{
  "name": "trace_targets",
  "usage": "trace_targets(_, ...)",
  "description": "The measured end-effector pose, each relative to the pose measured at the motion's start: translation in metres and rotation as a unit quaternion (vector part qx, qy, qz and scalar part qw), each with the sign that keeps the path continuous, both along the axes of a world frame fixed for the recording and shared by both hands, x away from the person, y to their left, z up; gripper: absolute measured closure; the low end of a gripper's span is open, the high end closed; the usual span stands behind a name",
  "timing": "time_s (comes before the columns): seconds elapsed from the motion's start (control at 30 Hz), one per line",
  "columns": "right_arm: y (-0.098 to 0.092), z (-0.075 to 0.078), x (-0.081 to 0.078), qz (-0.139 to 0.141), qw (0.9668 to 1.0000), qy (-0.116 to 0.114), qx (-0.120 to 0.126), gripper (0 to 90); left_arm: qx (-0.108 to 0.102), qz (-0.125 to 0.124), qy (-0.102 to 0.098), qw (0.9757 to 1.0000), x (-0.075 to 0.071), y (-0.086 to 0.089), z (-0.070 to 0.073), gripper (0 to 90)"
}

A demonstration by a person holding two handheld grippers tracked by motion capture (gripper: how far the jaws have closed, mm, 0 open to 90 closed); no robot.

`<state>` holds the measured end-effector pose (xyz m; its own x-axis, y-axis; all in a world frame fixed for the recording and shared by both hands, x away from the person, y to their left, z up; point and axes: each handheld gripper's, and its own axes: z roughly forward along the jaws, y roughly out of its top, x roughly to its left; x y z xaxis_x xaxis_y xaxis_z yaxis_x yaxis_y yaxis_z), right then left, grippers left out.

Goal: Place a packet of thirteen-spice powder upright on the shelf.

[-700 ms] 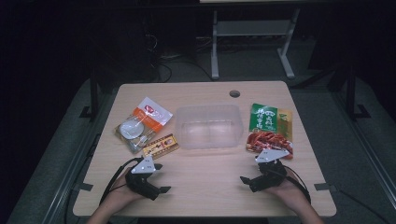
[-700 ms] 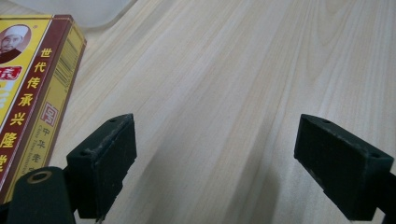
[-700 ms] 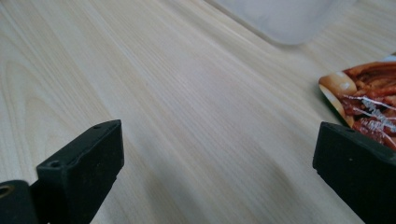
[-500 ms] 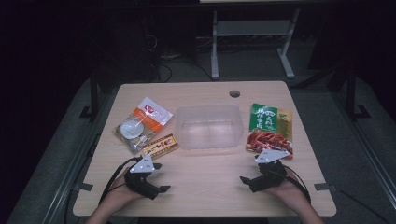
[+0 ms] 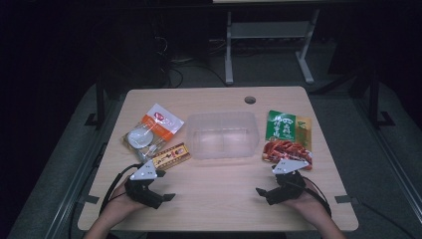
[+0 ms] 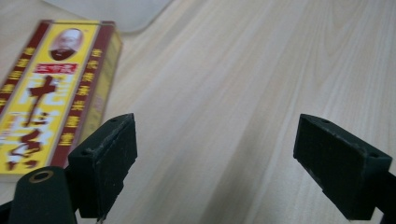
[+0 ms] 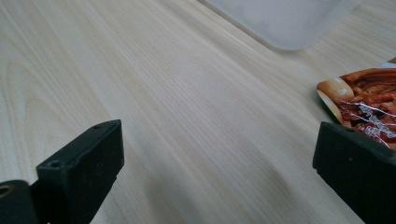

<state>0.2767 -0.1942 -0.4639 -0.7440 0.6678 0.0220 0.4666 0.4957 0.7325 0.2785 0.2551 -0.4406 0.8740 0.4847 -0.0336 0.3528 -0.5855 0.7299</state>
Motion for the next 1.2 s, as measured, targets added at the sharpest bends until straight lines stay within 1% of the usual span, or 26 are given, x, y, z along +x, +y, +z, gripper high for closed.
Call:
trace_targets(0.07, 0.000, 0.000, 0.000, 0.000, 1.0000, 0.000, 0.001, 1.7, -0.004, 0.007, -0.004, 1.0000, 0.003, 0.003, 0.003, 14.9)
trace_targets(0.13, -0.001, 0.000, 0.000, -0.002, 1.0000, 0.002, 0.001, 1.8, -0.012, 0.011, 0.002, 0.9999, 0.007, 0.005, 0.007, 17.9)
trace_targets(0.17, -0.001, 0.000, 0.001, -0.002, 1.0000, 0.002, 0.002, 1.7, -0.012, 0.022, 0.001, 0.9997, 0.011, 0.008, 0.010, 19.0)
trace_targets(0.2, -0.001, 0.000, 0.001, -0.002, 1.0000, 0.002, 0.002, 1.7, -0.012, 0.022, 0.001, 0.9997, 0.011, 0.008, 0.010, 20.8)
trace_targets(0.27, 0.000, 0.000, 0.001, 0.000, 1.0000, 0.001, 0.003, 1.7, -0.015, 0.036, 0.004, 0.9992, 0.017, 0.013, 0.014, 24.5)
trace_targets(0.37, 0.000, 0.000, 0.000, 0.001, 1.0000, 0.000, 0.003, 1.7, -0.014, 0.043, 0.006, 0.9990, 0.022, 0.017, 0.014, 34.4)
trace_targets(0.4, 0.000, 0.000, 0.000, 0.001, 1.0000, 0.000, 0.002, 1.7, -0.011, 0.046, 0.006, 0.9989, 0.025, 0.020, 0.015, 34.4)
trace_targets(0.43, 0.000, -0.001, 0.000, -0.001, 1.0000, 0.000, 0.002, 1.8, -0.012, 0.051, 0.006, 0.9986, 0.028, 0.023, 0.016, 44.4)
trace_targets(0.47, 0.000, -0.001, 0.000, -0.001, 1.0000, 0.000, 0.002, 1.8, -0.017, 0.056, 0.010, 0.9983, 0.030, 0.025, 0.017, 44.4)
trace_targets(0.5, 0.000, 0.000, 0.001, -0.002, 1.0000, 0.000, 0.002, 1.7, -0.018, 0.058, 0.009, 0.9981, 0.033, 0.027, 0.018, 54.9)
trace_targets(0.53, 0.000, 0.000, 0.001, -0.002, 1.0000, 0.000, 0.002, 1.7, -0.018, 0.062, 0.004, 0.9979, 0.036, 0.029, 0.019, 54.9)
trace_targets(0.57, 0.000, 0.000, 0.001, -0.003, 1.0000, -0.001, 0.003, 1.7, -0.020, 0.071, -0.003, 0.9973, 0.043, 0.032, 0.023, 65.9)
trace_targets(0.6, 0.000, 0.000, 0.001, -0.003, 1.0000, -0.001, 0.003, 1.7, -0.020, 0.071, -0.003, 0.9973, 0.043, 0.032, 0.023, 71.6)
trace_targets(0.67, 0.000, 0.000, 0.000, -0.005, 1.0000, -0.001, 0.003, 1.7, -0.015, 0.088, -0.009, 0.9960, 0.055, 0.035, 0.028, 82.7)
trace_targets(0.7, 0.000, 0.000, 0.000, -0.006, 1.0000, 0.000, 0.003, 1.7, -0.010, 0.089, -0.010, 0.9959, 0.060, 0.036, 0.029, 87.1)
trace_targets(0.73, 0.000, 0.000, 0.000, -0.006, 1.0000, 0.000, 0.003, 1.7, -0.010, 0.089, -0.010, 0.9959, 0.060, 0.036, 0.029, 89.4)
trace_targets(0.77, 0.000, 0.000, 0.001, -0.005, 1.0000, 0.001, 0.001, 1.7, -0.008, 0.099, -0.009, 0.9950, 0.070, 0.035, 0.027, 89.5)
trace_targets(0.8, 0.000, 0.000, 0.001, -0.005, 1.0000, 0.001, 0.001, 1.7, -0.008, 0.099, -0.009, 0.9950, 0.070, 0.035, 0.027, 89.5)
trace_targets(0.83, 0.000, 0.000, 0.001, -0.007, 1.0000, 0.003, 0.002, 1.8, 0.001, 0.098, -0.009, 0.9951, 0.076, 0.036, 0.026, 89.5)
trace_targets(0.87, -0.001, -0.001, 0.001, -0.006, 1.0000, 0.002, 0.002, 1.8, 0.003, 0.103, -0.007, 0.9947, 0.081, 0.035, 0.025, 89.5)
trace_targets(0.9, -0.001, -0.001, 0.002, -0.006, 1.0000, 0.002, 0.002, 1.8, 0.010, 0.108, -0.005, 0.9941, 0.091, 0.035, 0.021, 89.6)
trace_targets(0.97, -0.001, -0.001, 0.002, -0.007, 1.0000, 0.002, 0.002, 1.8, 0.011, 0.113, -0.004, 0.9935, 0.099, 0.037, 0.016, 89.6)
trace_targets(1.0, -0.001, -0.001, 0.002, -0.007, 1.0000, 0.002, 0.002, 1.8, 0.011, 0.113, -0.004, 0.9935, 0.099, 0.037, 0.016, 89.6)
trace_targets(1.03, -0.001, -0.001, 0.002, -0.006, 1.0000, 0.002, 0.003, 1.8, 0.015, 0.116, -0.002, 0.9931, 0.103, 0.038, 0.012, 89.6)
trace_targets(1.07, -0.001, -0.001, 0.001, -0.005, 1.0000, 0.000, 0.003, 1.8, 0.023, 0.123, 0.009, 0.9921, 0.108, 0.041, 0.006, 89.6)
trace_targets(1.2, -0.002, -0.001, 0.001, -0.005, 1.0000, 0.000, 0.003, 1.8, 0.026, 0.124, 0.020, 0.9917, 0.110, 0.044, 0.001, 89.6)
